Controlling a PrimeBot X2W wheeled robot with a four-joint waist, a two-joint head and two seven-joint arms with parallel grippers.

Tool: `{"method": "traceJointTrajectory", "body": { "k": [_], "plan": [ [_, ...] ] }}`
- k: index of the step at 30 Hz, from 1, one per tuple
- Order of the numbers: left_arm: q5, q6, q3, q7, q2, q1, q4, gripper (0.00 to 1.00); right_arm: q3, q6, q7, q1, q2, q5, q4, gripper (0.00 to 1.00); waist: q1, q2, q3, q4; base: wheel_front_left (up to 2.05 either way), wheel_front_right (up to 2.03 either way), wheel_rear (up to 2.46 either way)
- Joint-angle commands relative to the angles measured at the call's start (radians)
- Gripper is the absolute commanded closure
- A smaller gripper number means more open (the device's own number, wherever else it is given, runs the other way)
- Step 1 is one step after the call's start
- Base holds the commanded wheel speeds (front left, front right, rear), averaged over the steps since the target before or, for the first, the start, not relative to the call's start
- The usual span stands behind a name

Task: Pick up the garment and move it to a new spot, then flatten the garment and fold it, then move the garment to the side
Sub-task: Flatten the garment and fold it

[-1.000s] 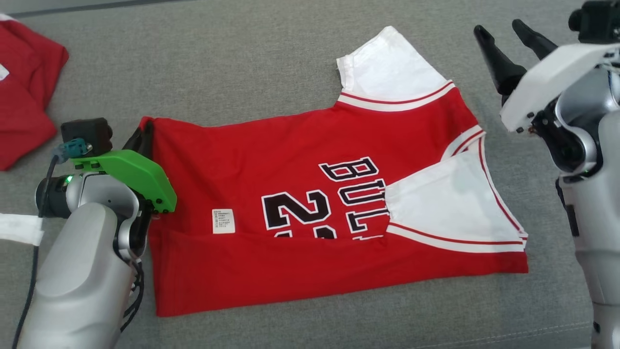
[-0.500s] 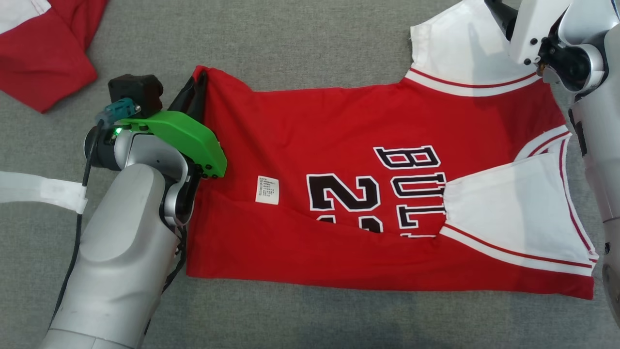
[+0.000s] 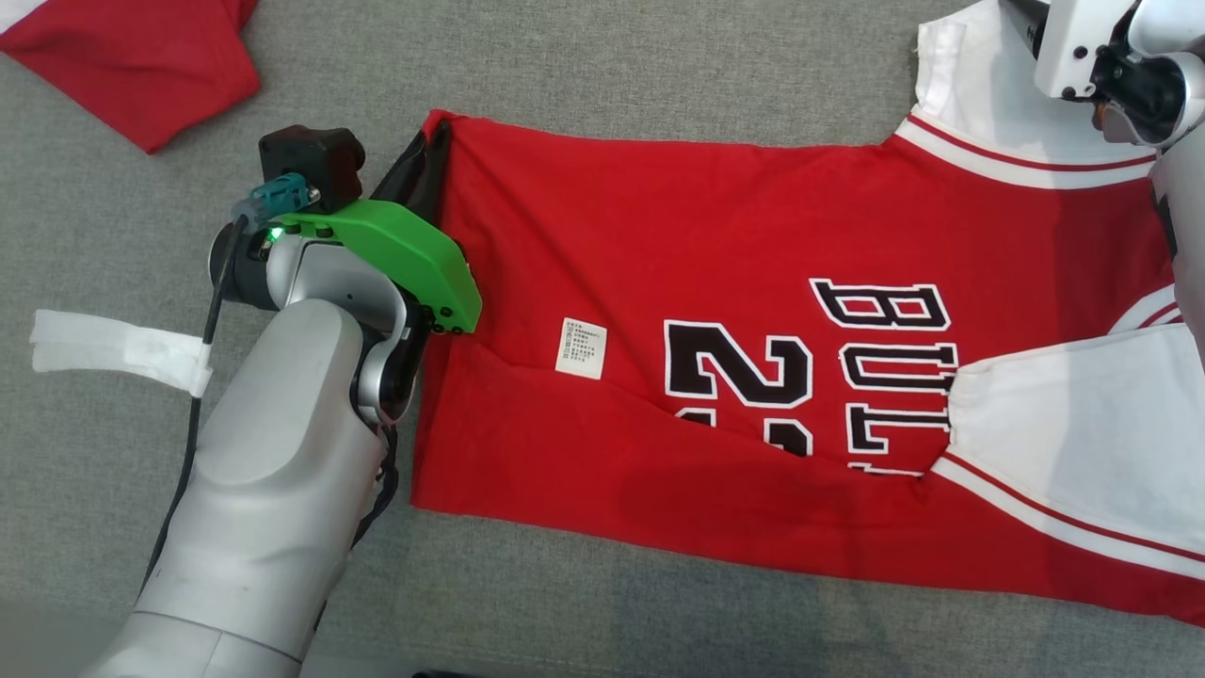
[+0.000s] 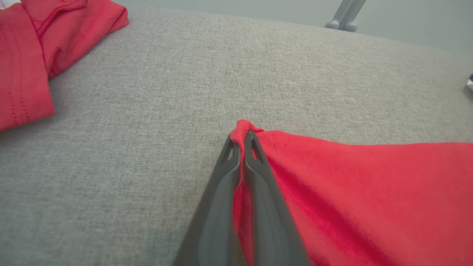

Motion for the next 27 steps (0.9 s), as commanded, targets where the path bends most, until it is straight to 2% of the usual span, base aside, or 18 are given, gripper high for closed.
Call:
{"method": "traceJointTrajectory", "body": {
  "k": [1, 2, 3, 4, 6, 7, 8, 19, 24, 27],
  "plan": [
    [-0.004, -0.005, -0.001, -0.007, 0.001, -0.020, 0.005, 1.00, 0.005, 0.000, -0.001, -0.008, -0.005, -0.009, 0.017, 0.00, -0.0001, 0.0000, 0.005, 0.006, 0.00, 0.00, 0.00],
    [-0.005, -0.004, -0.002, -0.009, 0.001, -0.021, 0.010, 1.00, 0.012, 0.000, 0.003, -0.013, -0.005, -0.014, 0.028, 0.00, -0.0001, 0.0000, 0.005, 0.006, 0.00, 0.00, 0.00],
    [-0.007, -0.007, -0.002, -0.011, 0.000, -0.022, 0.014, 1.00, 0.017, 0.000, 0.005, -0.018, -0.005, -0.014, 0.037, 0.13, -0.0001, 0.0000, 0.005, 0.006, 0.00, 0.00, 0.00],
    [-0.009, -0.008, -0.002, -0.013, 0.000, -0.024, 0.019, 1.00, 0.022, 0.000, 0.006, -0.020, -0.006, -0.018, 0.046, 0.51, -0.0001, 0.0000, 0.005, 0.006, 0.00, 0.00, 0.00],
    [-0.013, -0.010, -0.002, -0.017, 0.000, -0.027, 0.028, 1.00, 0.033, 0.000, 0.006, -0.023, -0.007, -0.019, 0.060, 0.70, -0.0001, 0.0000, 0.005, 0.005, 0.00, 0.00, 0.00],
    [-0.013, -0.011, -0.001, -0.018, 0.000, -0.028, 0.033, 1.00, 0.039, 0.000, 0.004, -0.025, -0.007, -0.019, 0.066, 0.87, -0.0001, 0.0000, 0.003, 0.003, 0.00, 0.00, 0.00],
    [-0.014, -0.011, -0.001, -0.017, 0.001, -0.030, 0.038, 1.00, 0.043, 0.000, 0.002, -0.026, -0.007, -0.018, 0.070, 1.00, -0.0001, 0.0000, 0.002, 0.001, 0.00, 0.00, 0.00],
    [-0.028, -0.010, 0.012, -0.016, 0.039, -0.021, 0.089, 1.00, 0.085, 0.000, -0.083, -0.026, 0.013, 0.049, 0.041, 1.00, -0.0001, 0.0000, -0.046, -0.063, 0.00, 0.00, 0.00],
    [-0.038, -0.015, 0.020, -0.023, 0.064, 0.019, 0.106, 1.00, 0.149, 0.000, -0.115, 0.033, -0.007, 0.129, -0.039, 1.00, -0.0001, 0.0000, -0.096, -0.103, 0.00, 0.00, 0.00],
    [-0.052, -0.015, 0.026, -0.025, 0.085, 0.053, 0.099, 1.00, 0.204, 0.000, -0.131, 0.101, -0.042, 0.206, -0.133, 1.00, -0.0001, 0.0000, -0.136, -0.131, 0.00, 0.00, 0.00]
  ]
}}
